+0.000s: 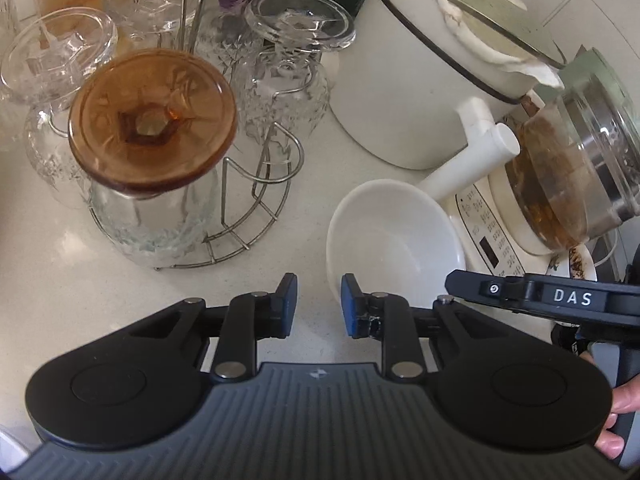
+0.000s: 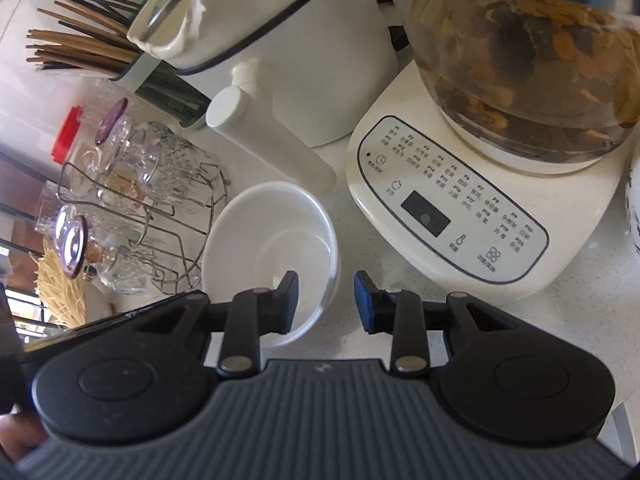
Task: Organize plates and bowls
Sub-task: 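Close both tools on the rim of the white ceramic bowl, then lift the ceramic bowl with both tools and carry it to the plastic bowls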
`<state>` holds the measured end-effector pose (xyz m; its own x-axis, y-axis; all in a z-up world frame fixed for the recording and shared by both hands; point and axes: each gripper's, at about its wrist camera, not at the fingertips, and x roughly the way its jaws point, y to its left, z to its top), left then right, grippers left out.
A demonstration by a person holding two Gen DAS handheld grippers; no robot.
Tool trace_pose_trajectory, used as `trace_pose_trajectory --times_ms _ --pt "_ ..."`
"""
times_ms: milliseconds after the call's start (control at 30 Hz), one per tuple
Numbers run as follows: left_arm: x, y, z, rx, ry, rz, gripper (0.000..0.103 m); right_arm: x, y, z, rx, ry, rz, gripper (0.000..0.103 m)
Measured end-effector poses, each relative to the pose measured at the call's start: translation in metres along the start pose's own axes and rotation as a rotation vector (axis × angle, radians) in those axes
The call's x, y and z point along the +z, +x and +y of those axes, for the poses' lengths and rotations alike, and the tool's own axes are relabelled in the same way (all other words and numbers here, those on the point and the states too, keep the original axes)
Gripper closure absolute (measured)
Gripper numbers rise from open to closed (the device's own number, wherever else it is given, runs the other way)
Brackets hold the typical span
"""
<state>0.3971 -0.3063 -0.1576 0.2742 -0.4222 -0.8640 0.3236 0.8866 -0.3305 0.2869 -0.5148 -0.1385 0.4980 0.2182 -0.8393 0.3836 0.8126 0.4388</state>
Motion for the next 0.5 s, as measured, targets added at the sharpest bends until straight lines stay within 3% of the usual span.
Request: trace_pose_trajectory --times_ms 267,500 --pt "0.005 0.005 0.004 -0.027 -0.019 0.008 0.076 0.01 0.013 0.0 -0.007 -0.004 0.019 0.08" --pt "0.006 0.017 0.001 -0.056 -0.01 0.031 0.085 0.014 0.024 0.004 -0.014 -0.029 0.035 0.093"
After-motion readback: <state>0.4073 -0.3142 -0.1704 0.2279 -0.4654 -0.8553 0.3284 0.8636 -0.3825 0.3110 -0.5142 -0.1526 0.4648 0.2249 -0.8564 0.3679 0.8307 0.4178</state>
